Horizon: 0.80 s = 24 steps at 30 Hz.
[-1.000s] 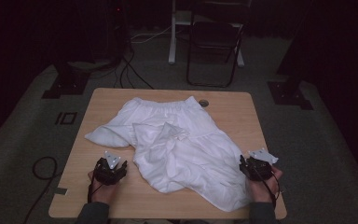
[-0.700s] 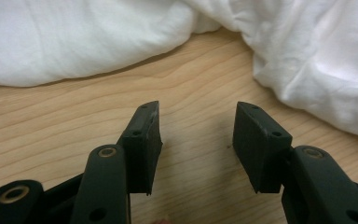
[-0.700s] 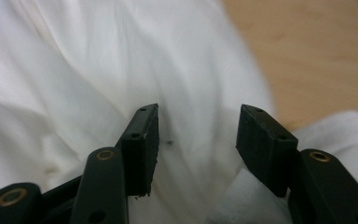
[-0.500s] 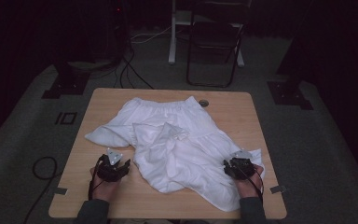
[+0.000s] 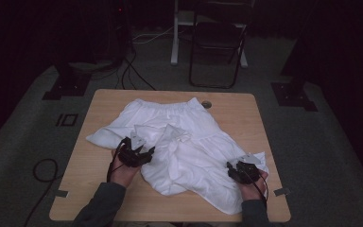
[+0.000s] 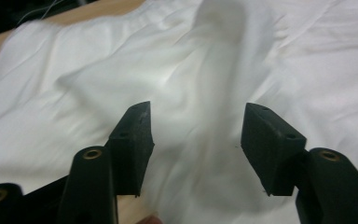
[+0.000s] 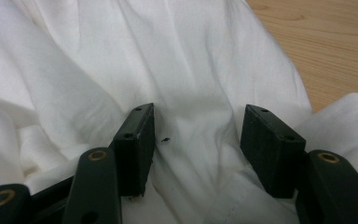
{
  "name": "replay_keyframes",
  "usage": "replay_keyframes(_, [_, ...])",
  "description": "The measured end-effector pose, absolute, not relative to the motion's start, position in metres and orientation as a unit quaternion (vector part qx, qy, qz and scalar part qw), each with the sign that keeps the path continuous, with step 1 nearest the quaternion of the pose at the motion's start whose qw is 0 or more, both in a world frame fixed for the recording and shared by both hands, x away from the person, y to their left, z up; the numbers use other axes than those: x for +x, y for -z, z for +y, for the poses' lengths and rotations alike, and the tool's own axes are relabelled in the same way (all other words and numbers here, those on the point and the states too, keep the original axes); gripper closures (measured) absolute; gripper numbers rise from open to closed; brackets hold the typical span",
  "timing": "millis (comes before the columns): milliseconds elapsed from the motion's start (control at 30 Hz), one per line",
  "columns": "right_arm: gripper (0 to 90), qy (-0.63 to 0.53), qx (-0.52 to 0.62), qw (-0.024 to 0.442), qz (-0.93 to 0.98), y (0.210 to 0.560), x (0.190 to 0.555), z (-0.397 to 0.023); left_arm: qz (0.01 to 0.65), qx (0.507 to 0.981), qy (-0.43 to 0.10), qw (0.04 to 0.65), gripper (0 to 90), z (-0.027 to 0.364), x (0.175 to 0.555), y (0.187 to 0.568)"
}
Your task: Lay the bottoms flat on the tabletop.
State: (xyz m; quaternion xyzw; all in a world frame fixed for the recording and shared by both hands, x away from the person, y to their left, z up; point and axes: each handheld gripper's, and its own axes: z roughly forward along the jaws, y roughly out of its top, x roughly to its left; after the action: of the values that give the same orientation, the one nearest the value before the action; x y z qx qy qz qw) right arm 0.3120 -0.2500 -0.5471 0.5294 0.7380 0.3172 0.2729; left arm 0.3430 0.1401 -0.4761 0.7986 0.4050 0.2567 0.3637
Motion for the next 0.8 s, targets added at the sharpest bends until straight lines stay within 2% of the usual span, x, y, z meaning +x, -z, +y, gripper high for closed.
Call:
replay_keyframes(167, [44.4, -0.318, 0.529, 0.272, 0.738, 0.547, 0.312, -0.250, 0.396, 0.811, -0.242, 0.356, 39.8, 0.117, 0.355, 0.486])
replay_keyframes(233, [44.5, -0.319, 0.529, 0.272, 0.738, 0.547, 0.312, -0.250, 0.399, 0.817, -0.238, 0.341, 43.0, 0.113, 0.360, 0.494])
replay_keyframes(267, [44.5, -0.319, 0.529, 0.272, 0.738, 0.547, 0.312, -0.250, 0.401, 0.822, -0.236, 0.328, 48.5, 0.112, 0.362, 0.498])
replay_keyframes(300, [44.4, -0.319, 0.529, 0.271, 0.738, 0.547, 0.312, -0.250, 0.402, 0.827, -0.232, 0.317, 61.5, 0.112, 0.363, 0.501])
replay_keyframes(367, [44.4, -0.320, 0.530, 0.271, 0.738, 0.547, 0.312, -0.251, 0.404, 0.830, -0.237, 0.303, 82.0, 0.117, 0.361, 0.506])
replay_keyframes(400, [44.5, -0.320, 0.530, 0.270, 0.737, 0.547, 0.312, -0.251, 0.406, 0.828, -0.238, 0.303, 87.1, 0.120, 0.360, 0.507])
replay_keyframes(767, [44.4, -0.323, 0.532, 0.265, 0.737, 0.548, 0.313, -0.252, 0.459, 0.792, -0.256, 0.310, 88.3, 0.194, 0.317, 0.506])
replay_keyframes(800, [44.4, -0.324, 0.532, 0.264, 0.736, 0.548, 0.313, -0.252, 0.473, 0.786, -0.257, 0.304, 88.3, 0.211, 0.306, 0.510])
